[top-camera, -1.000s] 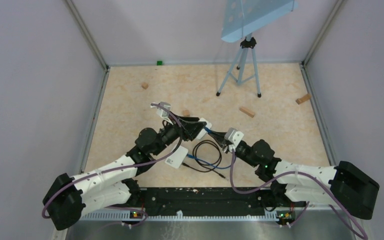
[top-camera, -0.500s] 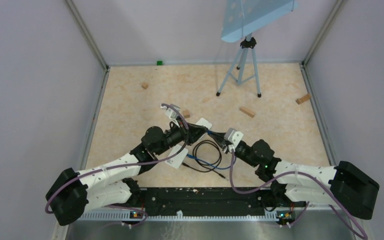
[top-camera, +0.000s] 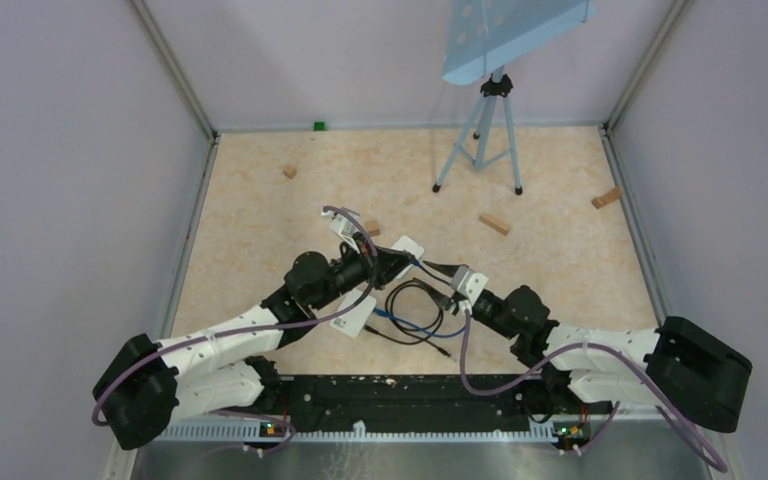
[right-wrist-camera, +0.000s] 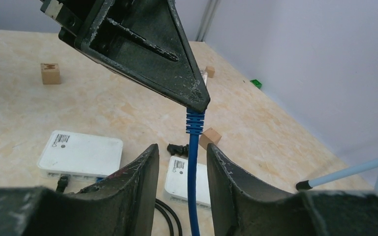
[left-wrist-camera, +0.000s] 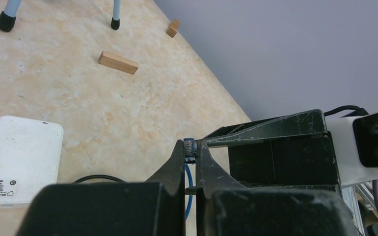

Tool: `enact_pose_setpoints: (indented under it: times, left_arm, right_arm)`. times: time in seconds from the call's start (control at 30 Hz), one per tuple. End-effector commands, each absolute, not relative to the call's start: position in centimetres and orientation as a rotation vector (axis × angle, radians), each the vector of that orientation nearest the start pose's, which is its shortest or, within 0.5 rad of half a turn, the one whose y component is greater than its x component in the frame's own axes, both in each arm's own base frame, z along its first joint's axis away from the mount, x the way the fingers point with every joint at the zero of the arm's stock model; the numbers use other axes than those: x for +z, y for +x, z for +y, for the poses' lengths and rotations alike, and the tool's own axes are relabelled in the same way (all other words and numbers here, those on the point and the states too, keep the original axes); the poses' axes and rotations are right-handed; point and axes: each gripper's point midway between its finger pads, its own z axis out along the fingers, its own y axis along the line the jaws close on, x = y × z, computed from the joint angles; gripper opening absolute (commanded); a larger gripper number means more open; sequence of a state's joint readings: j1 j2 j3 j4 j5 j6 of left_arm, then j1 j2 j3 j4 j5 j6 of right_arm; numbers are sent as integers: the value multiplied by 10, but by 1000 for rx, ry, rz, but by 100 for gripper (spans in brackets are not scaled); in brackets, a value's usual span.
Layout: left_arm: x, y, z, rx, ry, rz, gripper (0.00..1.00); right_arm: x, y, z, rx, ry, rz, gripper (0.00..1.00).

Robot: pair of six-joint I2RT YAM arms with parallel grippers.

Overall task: Insert the plug into the switch port
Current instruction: Pick up the connector from the center of the board.

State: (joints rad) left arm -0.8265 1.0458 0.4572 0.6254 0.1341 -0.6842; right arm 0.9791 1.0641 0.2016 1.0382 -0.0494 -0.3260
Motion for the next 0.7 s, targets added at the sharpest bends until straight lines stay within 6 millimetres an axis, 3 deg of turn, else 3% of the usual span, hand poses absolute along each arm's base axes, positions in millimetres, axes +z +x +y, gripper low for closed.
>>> enact_pose_setpoints:
  times: [0.0,0.3,0.47,0.67]
  left_arm:
    - [248,217,-308,-1310,216,1618,0]
    - [247,214,-313,-1338,239,1624,0]
    - [247,211,-316,-1355,256,1628,0]
    - [246,210,-317,-1360,271,1632,0]
  right_arm:
    - [226,198,288,584,-824,1001,40]
    - [232,208,289,561,-771,983,39]
    - [228,208,292,567,-784,987,27]
    - [217,209,293,561,-798,1008,31]
